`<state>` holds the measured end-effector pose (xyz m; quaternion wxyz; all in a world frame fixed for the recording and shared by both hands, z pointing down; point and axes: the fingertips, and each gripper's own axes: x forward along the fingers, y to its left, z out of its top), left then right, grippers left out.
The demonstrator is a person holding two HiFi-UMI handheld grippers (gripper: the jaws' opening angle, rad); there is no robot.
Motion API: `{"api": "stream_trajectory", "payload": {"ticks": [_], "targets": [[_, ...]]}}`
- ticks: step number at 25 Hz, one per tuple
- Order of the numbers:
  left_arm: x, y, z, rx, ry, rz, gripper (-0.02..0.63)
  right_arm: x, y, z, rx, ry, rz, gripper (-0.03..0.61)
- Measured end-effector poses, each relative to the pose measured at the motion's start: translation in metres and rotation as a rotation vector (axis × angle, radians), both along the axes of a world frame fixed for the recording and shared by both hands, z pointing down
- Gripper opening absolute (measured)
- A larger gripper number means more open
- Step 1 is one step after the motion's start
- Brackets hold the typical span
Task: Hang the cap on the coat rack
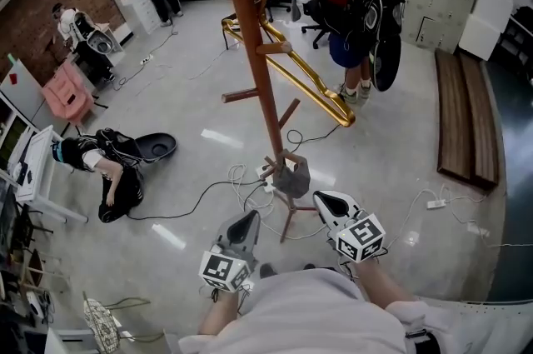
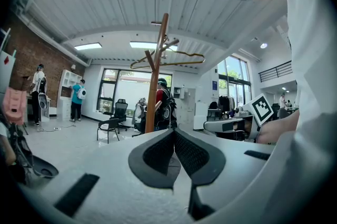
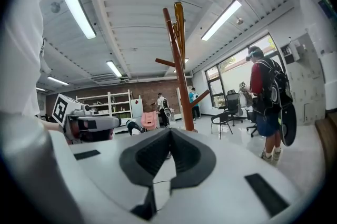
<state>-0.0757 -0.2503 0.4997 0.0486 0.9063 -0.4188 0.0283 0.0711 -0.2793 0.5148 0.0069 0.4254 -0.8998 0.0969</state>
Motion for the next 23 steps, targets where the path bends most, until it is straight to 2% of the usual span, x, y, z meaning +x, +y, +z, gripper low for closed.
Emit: {"api": "stream_trajectory", "payload": {"ticks": [23], "targets": [[0.0012, -0.0001, 0.0052, -0.014, 0.005, -0.001, 0.011, -0.0034, 0.0052, 0.0061, -0.008, -0.021, -0.004, 0.012]]}}
